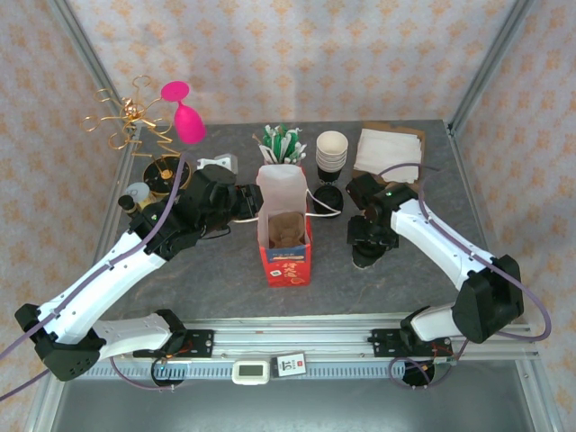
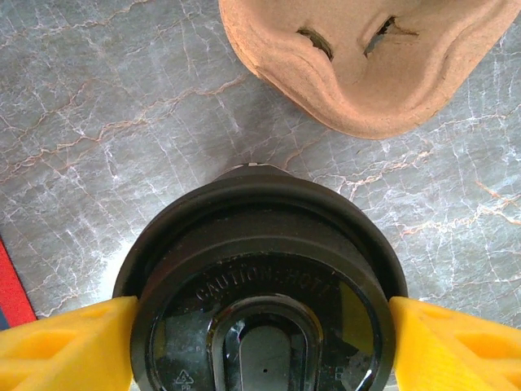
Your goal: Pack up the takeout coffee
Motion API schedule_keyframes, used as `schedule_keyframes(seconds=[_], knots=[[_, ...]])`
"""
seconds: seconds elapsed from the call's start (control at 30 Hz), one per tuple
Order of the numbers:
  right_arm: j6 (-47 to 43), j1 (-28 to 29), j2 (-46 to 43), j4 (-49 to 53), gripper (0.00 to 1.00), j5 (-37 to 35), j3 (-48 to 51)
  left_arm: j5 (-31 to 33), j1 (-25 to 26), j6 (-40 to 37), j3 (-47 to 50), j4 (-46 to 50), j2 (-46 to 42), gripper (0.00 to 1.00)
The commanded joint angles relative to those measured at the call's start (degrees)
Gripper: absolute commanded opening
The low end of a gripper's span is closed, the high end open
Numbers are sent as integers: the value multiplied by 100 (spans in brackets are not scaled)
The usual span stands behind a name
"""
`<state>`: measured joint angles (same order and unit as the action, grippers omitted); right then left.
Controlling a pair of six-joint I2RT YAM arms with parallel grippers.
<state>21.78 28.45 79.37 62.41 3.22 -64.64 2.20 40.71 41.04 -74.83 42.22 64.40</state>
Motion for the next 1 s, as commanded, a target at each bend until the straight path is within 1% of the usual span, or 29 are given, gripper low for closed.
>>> schedule_keyframes(seconds=[0.0,0.23,0.37,0.57,0.7,0.83,0.9,0.97], knots=[[-21,-41,32,36,73,-99,127,71,-45,18,-15,79,-4,41],[-16,-41,-70,56,66,-50,120,38,-56,92,-59,220,20,44],[18,-41,-141,123,65,-41,-23,-112,-53,139,-124,324,44,49],[48,-41,-197,300,64,-94,-364,-153,-54,81,-179,586,131,54],[55,-41,-228,425,63,-111,-538,-461,-49,-84,-203,637,374,58],[82,-41,-237,569,62,-151,-672,-621,-45,-205,-262,547,562,57],[98,-41,-254,618,62,-140,-751,-494,-46,-253,-301,569,651,57],[98,-41,-281,669,61,-113,-818,-287,-46,-280,-385,691,777,49]])
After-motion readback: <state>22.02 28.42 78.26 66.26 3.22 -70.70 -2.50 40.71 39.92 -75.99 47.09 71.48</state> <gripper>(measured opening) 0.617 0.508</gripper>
